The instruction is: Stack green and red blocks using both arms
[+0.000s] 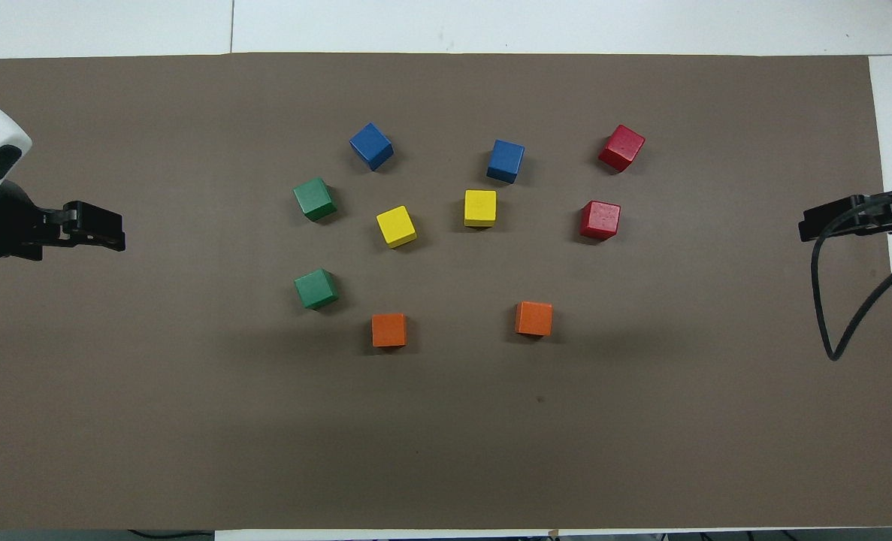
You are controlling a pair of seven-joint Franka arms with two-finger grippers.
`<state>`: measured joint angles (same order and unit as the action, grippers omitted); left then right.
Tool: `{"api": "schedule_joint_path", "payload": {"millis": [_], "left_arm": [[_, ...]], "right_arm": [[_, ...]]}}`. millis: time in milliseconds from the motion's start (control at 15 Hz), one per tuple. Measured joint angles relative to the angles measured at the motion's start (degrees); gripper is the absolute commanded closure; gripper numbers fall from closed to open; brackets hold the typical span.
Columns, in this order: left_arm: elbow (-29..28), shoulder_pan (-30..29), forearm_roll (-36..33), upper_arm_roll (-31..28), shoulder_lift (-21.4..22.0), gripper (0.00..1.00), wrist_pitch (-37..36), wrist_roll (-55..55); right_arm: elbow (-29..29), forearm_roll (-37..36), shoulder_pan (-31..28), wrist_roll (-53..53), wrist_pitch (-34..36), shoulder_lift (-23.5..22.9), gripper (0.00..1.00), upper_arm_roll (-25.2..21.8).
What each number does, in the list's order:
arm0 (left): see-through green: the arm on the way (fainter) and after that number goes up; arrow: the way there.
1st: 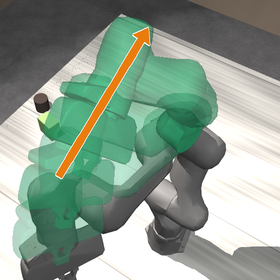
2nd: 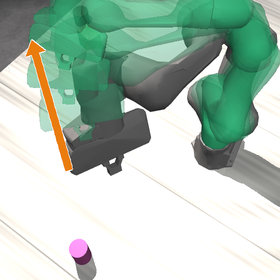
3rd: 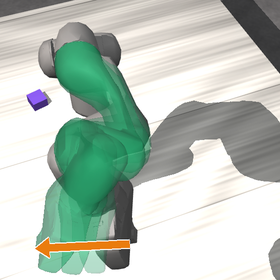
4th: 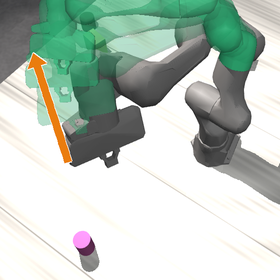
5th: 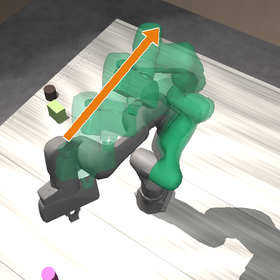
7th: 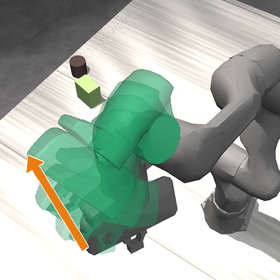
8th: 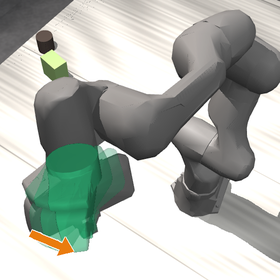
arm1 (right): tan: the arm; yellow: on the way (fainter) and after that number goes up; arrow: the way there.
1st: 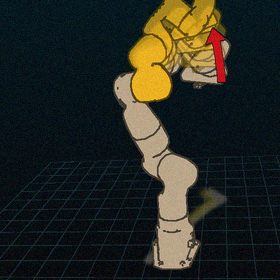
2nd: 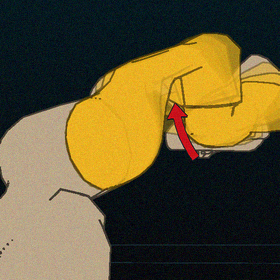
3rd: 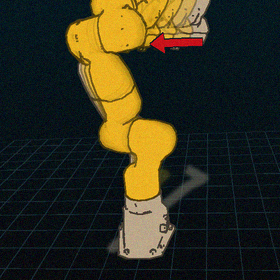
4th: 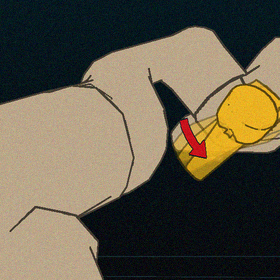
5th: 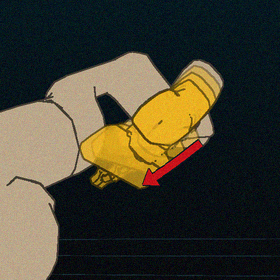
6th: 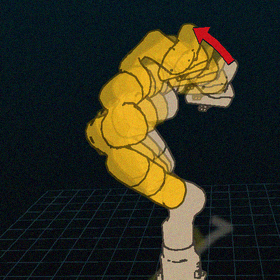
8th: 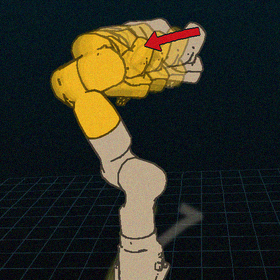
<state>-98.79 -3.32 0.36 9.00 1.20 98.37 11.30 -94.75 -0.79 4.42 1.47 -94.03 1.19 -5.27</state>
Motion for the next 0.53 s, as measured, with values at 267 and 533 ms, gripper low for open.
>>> {"api": "schedule_joint_path", "payload": {"millis": [267,533], "left_arm": [[-4.4,3.4,0.3,1.0,-3.2,0.00,6.1,7.1],[-11.3,10.6,0.3,1.3,-6.5,0.00,16.5,18.8]], "right_arm": [[-6.8,0.0,5.0,-10.9,-8.5,-1.6,0.00,0.2],[-9.8,0.1,11.5,-27.0,-19.1,-9.4,0.00,0.5]]}}
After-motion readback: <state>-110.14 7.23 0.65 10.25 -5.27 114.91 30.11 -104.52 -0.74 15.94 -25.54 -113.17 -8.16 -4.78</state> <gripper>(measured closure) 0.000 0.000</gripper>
